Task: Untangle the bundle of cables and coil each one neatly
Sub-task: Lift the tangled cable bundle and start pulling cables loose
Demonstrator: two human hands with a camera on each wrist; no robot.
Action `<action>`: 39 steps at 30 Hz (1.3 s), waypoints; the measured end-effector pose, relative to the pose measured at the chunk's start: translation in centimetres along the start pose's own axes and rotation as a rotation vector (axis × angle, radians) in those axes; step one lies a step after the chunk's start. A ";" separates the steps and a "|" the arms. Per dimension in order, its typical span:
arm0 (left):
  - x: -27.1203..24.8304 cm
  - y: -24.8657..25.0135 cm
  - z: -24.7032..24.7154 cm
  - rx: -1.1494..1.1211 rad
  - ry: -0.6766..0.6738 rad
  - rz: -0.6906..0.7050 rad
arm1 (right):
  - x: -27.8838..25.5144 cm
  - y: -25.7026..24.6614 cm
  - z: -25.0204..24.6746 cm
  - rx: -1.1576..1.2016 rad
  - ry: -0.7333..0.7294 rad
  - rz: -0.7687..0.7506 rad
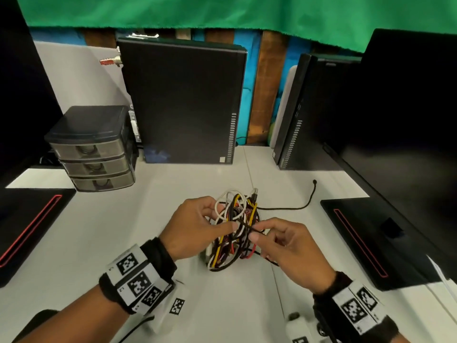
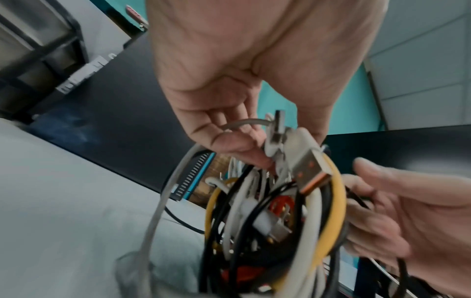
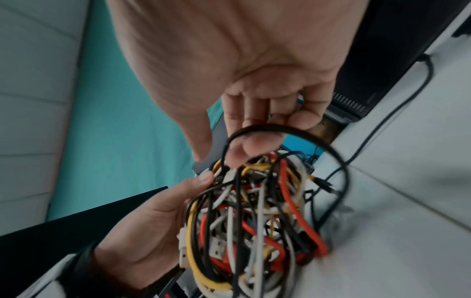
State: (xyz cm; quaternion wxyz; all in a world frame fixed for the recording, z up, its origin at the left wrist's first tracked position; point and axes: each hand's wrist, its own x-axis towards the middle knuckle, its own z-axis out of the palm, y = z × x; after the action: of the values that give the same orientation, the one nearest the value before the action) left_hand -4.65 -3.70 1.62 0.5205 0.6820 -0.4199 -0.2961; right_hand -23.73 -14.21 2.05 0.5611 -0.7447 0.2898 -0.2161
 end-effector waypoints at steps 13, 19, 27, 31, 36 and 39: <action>1.8 1.8 -4.4 -0.228 0.444 -0.085 | 2.8 1.9 -4.0 -0.276 0.506 0.051; 1.0 2.4 -3.2 -0.098 0.401 -0.025 | 4.2 -3.7 2.8 -0.740 0.439 -0.526; 1.2 2.7 -5.0 -0.157 0.473 -0.034 | 6.3 -5.4 2.8 -0.758 0.442 -0.560; 2.2 1.7 -8.5 -0.184 0.634 -0.069 | 5.8 -4.6 -3.6 -0.342 0.754 -0.323; 2.5 0.8 -11.8 -0.088 0.813 -0.039 | 5.3 -0.7 -8.6 -0.288 0.888 -0.041; 2.7 1.0 -12.2 -0.151 0.819 -0.022 | 5.9 0.6 -8.2 -0.352 0.854 0.053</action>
State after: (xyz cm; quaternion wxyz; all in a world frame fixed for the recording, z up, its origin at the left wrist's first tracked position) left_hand 6.61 -0.58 6.16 0.6898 0.7078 -0.1479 -0.0362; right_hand -24.83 -24.11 3.69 0.2617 -0.6653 0.5461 -0.4367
